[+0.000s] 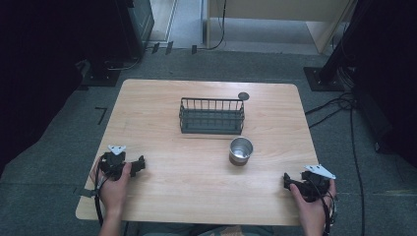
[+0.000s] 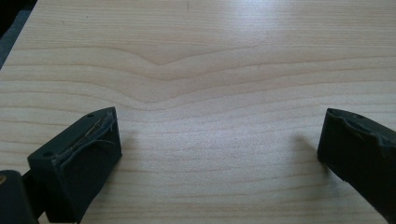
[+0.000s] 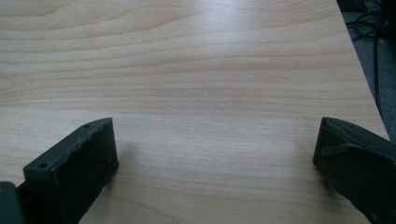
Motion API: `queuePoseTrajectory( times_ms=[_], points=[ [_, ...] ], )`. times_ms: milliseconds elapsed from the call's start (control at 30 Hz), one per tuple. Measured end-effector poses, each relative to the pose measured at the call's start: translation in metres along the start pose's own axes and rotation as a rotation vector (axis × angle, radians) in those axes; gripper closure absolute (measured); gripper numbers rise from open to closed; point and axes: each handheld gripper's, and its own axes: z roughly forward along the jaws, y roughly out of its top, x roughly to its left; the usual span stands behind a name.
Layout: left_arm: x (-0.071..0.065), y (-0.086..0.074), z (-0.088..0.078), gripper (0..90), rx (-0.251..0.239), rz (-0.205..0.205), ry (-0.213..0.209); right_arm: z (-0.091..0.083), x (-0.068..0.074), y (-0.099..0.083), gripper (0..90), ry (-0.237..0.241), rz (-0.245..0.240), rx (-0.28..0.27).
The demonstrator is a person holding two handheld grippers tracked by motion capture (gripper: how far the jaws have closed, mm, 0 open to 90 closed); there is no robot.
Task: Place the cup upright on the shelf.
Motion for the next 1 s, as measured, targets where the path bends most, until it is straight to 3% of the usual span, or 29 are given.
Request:
queuePoseTrajectory(
  times_ms=[67, 200, 300, 400, 667, 1000],
  points=[
    [0.000, 0.000, 0.000, 0.0, 0.000, 0.000, -0.001, -0.001, 0.000, 0.000, 0.0, 0.013, -0.003, -0.002],
    [0.002, -0.001, -0.001, 0.0, -0.002, 0.008, -0.016, -0.007, 0.000, 0.001, 7.1, 0.031, 0.050, -0.038],
    [0.002, -0.001, -0.001, 0.0, 0.000, 0.012, -0.013, -0.013, 0.004, 0.003, 7.0, 0.024, 0.056, -0.058],
    [0.002, -0.001, -0.001, 0.0, 0.000, 0.012, -0.013, -0.018, 0.009, 0.007, 6.3, 0.045, 0.067, -0.067],
    [0.002, -0.001, -0.001, 0.0, 0.001, 0.012, -0.013, -0.029, 0.027, 0.025, 6.3, 0.094, 0.019, -0.085],
    [0.002, -0.001, -0.001, 0.0, 0.001, 0.012, -0.013, -0.038, 0.045, 0.037, 5.5, 0.153, -0.004, -0.110]
  ],
)
